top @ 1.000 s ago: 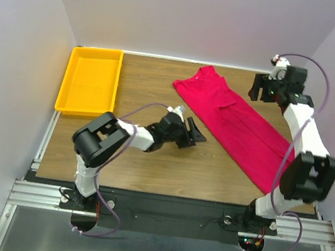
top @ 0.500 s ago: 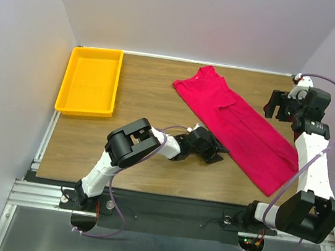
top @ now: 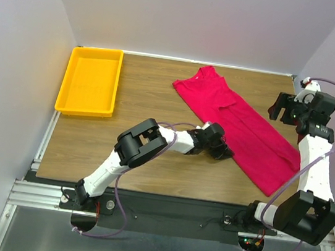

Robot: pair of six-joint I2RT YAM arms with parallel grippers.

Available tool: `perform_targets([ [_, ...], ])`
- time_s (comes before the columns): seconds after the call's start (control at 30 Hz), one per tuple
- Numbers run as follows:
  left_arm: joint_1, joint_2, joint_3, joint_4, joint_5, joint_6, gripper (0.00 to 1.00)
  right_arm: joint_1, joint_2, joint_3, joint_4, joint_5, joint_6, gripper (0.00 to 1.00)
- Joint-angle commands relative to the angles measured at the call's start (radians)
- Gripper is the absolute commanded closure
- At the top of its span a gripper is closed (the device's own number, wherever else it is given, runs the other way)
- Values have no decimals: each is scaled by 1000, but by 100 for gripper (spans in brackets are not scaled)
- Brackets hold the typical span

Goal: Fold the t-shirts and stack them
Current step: Fold the tshirt

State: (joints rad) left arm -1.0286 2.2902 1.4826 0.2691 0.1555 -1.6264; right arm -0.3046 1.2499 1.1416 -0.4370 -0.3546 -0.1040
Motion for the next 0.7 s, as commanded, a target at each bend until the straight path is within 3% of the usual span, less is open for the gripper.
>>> perform_targets([
  [0.0,-7,63,22,-199,-65,81,79,-16,-40,-2,46,-26,13,13],
  [0.2,16,31,-31,-170,-65,192,99,-19,-55,-19,46,-27,7,13],
  [0.43,114,-184,-343,-2,34,428,100,-19,-52,-31,46,-46,-10,13],
  [0.67,283,-366,-582,-47,196,762,100,-19,-44,-52,46,-66,-23,13],
])
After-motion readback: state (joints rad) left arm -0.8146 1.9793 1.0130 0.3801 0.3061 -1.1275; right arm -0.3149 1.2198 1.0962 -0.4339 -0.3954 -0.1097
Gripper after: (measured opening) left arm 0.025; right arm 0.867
